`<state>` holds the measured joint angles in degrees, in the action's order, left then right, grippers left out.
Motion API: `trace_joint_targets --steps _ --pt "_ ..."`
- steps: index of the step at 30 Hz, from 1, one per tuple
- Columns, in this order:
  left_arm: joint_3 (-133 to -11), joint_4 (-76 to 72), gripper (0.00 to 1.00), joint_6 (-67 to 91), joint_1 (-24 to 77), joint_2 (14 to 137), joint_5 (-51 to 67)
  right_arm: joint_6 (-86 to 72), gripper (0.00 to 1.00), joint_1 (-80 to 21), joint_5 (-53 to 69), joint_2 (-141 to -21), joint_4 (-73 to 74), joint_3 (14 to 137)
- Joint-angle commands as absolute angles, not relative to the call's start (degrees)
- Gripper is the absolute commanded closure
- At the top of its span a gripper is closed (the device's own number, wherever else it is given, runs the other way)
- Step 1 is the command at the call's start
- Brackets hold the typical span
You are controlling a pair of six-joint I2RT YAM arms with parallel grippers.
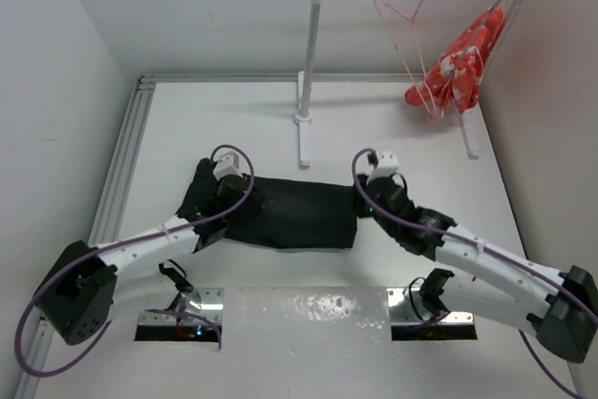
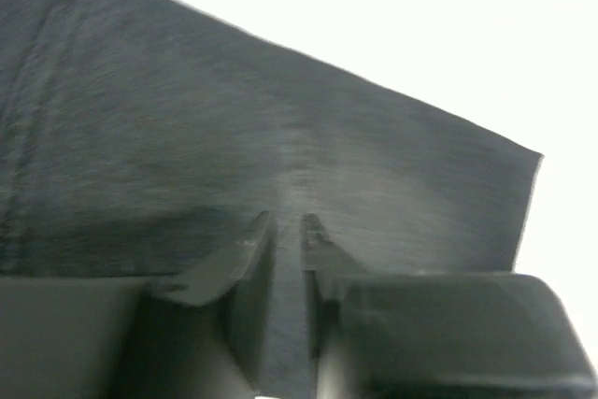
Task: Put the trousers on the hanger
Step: Fold the trousers at the center of the board, then pick up the hanger from the clothesline.
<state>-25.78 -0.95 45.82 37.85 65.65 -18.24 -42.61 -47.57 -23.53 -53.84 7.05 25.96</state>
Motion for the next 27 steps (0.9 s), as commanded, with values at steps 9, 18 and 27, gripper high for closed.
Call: trace_joint_targets --steps 9,18,27 --pt "-34.4 -1.5 1.0 35.1 49.5 56.1 -16.3 -19.9 1.0 -29.8 -28.2 -62.6 16.1 67.4" --pt "-30.9 -6.0 0.99 31.0 50.9 54.3 -12.0 -20.5 0.26 -8.2 -10.2 -84.4 28.2 95.0" --pt "-29.8 -6.9 0.91 30.4 51.2 53.7 -10.3 -16.9 0.4 -0.4 -2.8 -93.3 28.2 95.6"
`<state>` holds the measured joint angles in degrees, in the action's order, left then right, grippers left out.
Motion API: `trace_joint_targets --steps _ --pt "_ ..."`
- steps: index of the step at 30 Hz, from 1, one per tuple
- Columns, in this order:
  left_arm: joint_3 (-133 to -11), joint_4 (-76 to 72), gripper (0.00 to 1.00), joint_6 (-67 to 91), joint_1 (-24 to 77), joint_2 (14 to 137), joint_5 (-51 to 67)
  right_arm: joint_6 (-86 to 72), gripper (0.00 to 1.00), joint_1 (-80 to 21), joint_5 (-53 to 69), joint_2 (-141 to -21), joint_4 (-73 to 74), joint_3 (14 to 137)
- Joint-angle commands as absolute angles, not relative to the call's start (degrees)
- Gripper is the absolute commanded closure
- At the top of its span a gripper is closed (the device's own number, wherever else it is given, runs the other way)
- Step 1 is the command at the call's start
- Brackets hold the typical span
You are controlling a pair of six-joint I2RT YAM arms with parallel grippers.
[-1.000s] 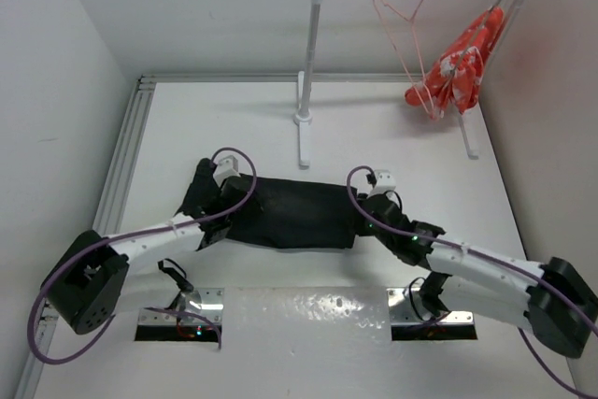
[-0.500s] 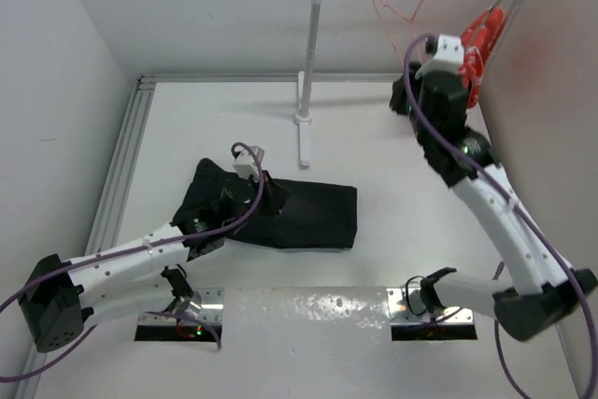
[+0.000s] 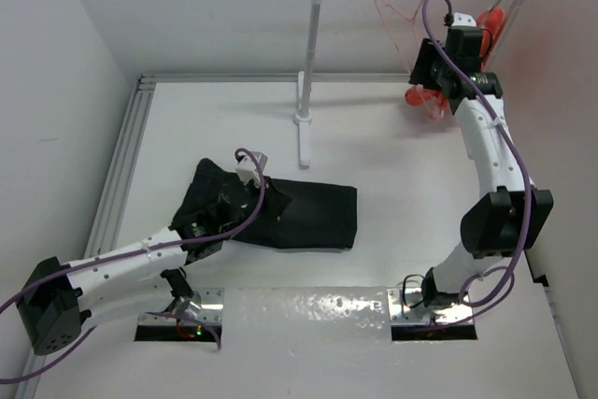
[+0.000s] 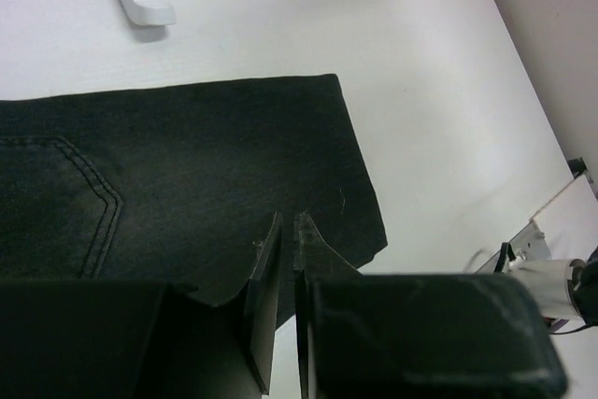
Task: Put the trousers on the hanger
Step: Pick up the hanger from the clothesline.
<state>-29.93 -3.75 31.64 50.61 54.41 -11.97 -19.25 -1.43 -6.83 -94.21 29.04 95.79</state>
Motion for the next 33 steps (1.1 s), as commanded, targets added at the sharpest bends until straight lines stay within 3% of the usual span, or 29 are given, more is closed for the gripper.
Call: trace_joint_targets --steps 1,3,5,10,13,17,25,33 --pt "-29.6 -7.6 0.91 30.5 51.3 53.9 -9.8 -16.5 0.47 -0.2 -2.4 -93.6 28.0 95.5" --pt "-29.6 -8.1 0.91 30.7 51.3 54.9 -9.6 -15.5 0.51 -0.2 -0.6 -94.0 26.9 94.3" --pt "-30.7 -7.6 0.91 30.6 51.3 56.2 -9.4 -15.4 0.63 -0.2 -0.4 -93.9 25.6 93.2" --pt "-30.8 -7.7 0.91 30.8 51.3 56.9 -9.8 -15.6 0.78 -0.3 1.0 -94.4 23.6 92.6" --pt "-30.9 -7.2 0.9 31.2 51.3 56.6 -10.7 -16.0 0.92 -0.3 1.5 -94.0 22.2 92.0" --pt "-32.0 -6.8 0.91 31.0 51.3 57.3 -10.5 -16.1 1.0 -0.3 1.7 -91.8 18.2 89.2" --pt "-32.5 -6.5 0.89 31.4 51.3 57.7 -11.0 -15.9 1.0 -0.2 -0.7 -84.8 12.7 84.2" --pt "-34.0 -7.6 0.73 32.0 51.4 58.8 -10.1 -14.9 1.0 -0.2 -1.8 -80.4 12.0 81.1"
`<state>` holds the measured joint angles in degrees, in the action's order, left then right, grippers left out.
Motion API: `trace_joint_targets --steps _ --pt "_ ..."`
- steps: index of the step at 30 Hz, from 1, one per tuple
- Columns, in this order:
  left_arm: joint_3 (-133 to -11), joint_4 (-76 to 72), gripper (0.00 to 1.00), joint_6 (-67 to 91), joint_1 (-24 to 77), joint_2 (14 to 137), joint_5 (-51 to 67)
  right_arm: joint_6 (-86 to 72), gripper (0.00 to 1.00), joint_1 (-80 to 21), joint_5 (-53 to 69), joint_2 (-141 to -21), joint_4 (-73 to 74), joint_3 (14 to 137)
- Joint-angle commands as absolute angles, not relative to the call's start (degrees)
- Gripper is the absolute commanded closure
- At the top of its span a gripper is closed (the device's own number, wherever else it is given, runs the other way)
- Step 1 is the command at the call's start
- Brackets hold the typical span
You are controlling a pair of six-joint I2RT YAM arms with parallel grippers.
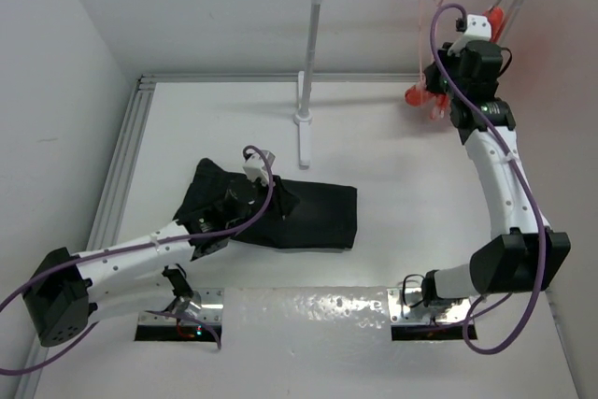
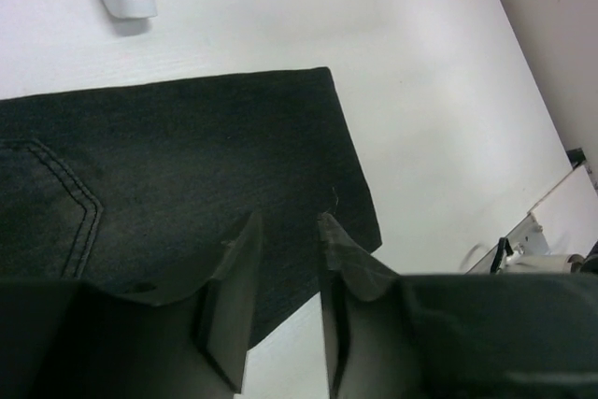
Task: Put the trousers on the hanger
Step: Pick up the hanger from the clothesline.
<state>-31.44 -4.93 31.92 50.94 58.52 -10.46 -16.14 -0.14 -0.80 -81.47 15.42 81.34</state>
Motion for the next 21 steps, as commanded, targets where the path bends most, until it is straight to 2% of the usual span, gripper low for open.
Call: trace_joint_targets --steps 1,11,18,21 --pt "-34.4 -7.7 0.7 31.7 51.4 59.1 -9.8 -14.8 1.0 -0.2 -2.3 -79.9 12.4 80.2" --pt "-44.4 -9.6 0.61 30.1 51.8 64.6 -7.9 -19.8 1.0 -0.3 -1.1 -71.6 8.5 63.6" --pt "-55.1 -11.8 0.53 27.4 52.2 75.7 -6.6 -24.5 1.0 -0.2 4.1 -66.0 9.4 54.7" --pt "-63.2 -8.8 0.53 24.2 52.7 82.8 -7.3 -25.9 1.0 -0.8 5.2 -63.7 11.9 49.7"
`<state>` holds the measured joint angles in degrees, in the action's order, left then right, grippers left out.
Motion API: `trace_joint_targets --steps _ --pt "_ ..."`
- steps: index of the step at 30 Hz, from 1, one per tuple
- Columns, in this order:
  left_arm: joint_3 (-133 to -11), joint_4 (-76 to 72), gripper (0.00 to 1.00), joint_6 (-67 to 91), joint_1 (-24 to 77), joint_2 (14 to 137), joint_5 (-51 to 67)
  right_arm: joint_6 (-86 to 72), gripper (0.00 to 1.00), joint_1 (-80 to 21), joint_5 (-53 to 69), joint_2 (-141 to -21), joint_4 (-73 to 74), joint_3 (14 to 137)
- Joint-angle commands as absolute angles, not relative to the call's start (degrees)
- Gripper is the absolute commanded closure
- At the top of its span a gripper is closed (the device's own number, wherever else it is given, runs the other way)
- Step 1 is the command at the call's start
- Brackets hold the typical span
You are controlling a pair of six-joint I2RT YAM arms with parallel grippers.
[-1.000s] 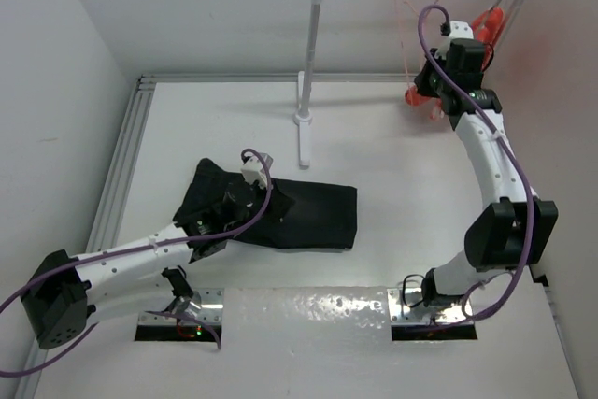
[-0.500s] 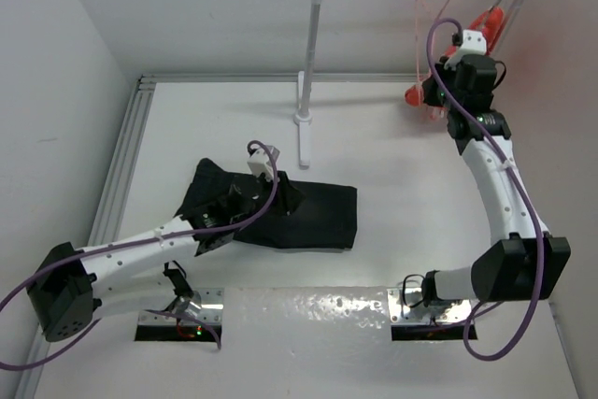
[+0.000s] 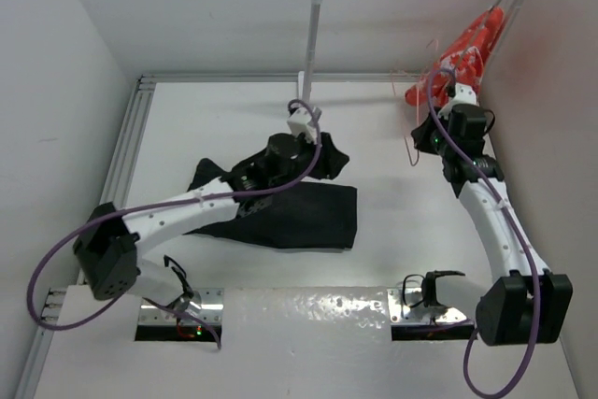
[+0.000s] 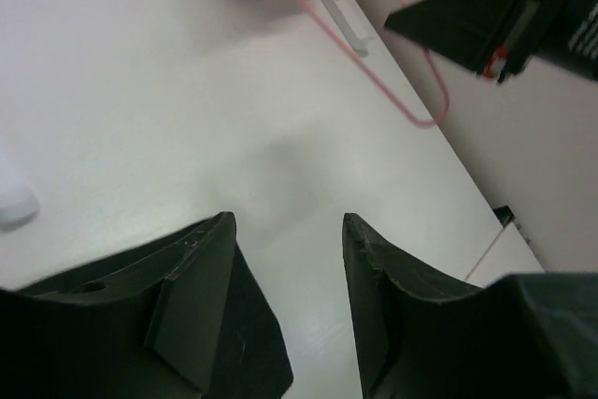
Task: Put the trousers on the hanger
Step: Pick up the hanger from the clothesline.
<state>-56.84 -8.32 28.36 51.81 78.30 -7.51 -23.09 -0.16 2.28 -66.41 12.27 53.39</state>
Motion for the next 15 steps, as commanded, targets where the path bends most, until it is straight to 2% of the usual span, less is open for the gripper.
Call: trace_joint_targets --steps 1,7,15 --pt "-65.1 -8.4 0.53 23.4 52.9 84.4 -8.3 -26.0 1.0 -2.1 4.3 -63.1 12.5 48.3" --pt "-82.4 -4.0 0.53 18.5 53.4 99.9 -11.9 -26.5 1.0 -6.2 0.7 -58.6 16.3 38.9" --pt "-97.4 1.9 0.53 15.1 53.9 113.4 -10.8 -25.2 1.0 -10.6 -3.0 -57.2 19.6 37.4"
